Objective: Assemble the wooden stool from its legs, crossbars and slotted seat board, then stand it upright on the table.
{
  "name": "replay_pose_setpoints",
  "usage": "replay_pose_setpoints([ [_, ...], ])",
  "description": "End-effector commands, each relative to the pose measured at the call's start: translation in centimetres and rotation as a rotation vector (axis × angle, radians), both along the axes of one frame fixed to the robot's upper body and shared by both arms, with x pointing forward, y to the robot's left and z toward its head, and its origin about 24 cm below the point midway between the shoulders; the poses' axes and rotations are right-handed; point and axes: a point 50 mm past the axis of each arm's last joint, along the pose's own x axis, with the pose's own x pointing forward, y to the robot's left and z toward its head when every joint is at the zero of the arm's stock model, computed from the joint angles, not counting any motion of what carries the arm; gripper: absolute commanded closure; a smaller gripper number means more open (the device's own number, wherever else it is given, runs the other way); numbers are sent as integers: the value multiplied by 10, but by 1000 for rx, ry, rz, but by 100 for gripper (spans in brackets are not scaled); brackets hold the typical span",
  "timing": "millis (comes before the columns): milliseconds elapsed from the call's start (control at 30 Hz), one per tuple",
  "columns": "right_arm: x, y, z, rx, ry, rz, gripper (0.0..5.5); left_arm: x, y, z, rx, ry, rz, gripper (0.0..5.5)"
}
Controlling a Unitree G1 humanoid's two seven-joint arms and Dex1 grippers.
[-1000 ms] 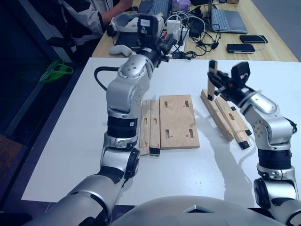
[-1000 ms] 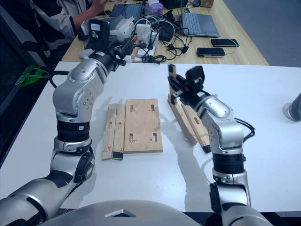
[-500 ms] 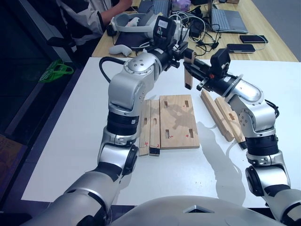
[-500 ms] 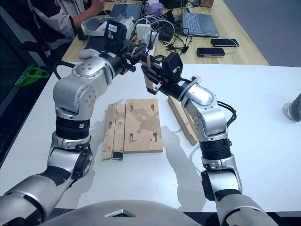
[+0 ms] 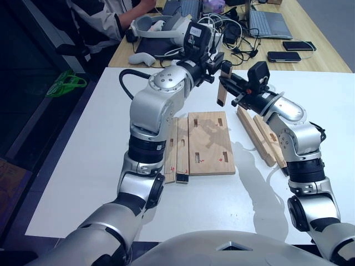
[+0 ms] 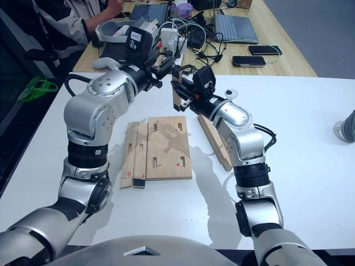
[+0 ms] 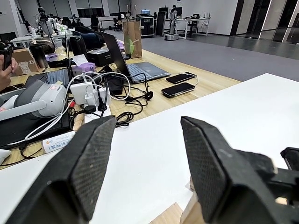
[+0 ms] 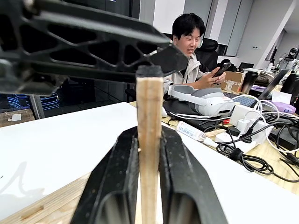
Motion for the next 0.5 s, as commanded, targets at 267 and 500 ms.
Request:
replay_pose_setpoints([
  [267,12,13,5,15,-10,-33,512,-9,-18,2,-46,18,-80,293],
  [500,6,-21,10,64,-20,-178,512,-2,1,4,-72,11,2,293],
])
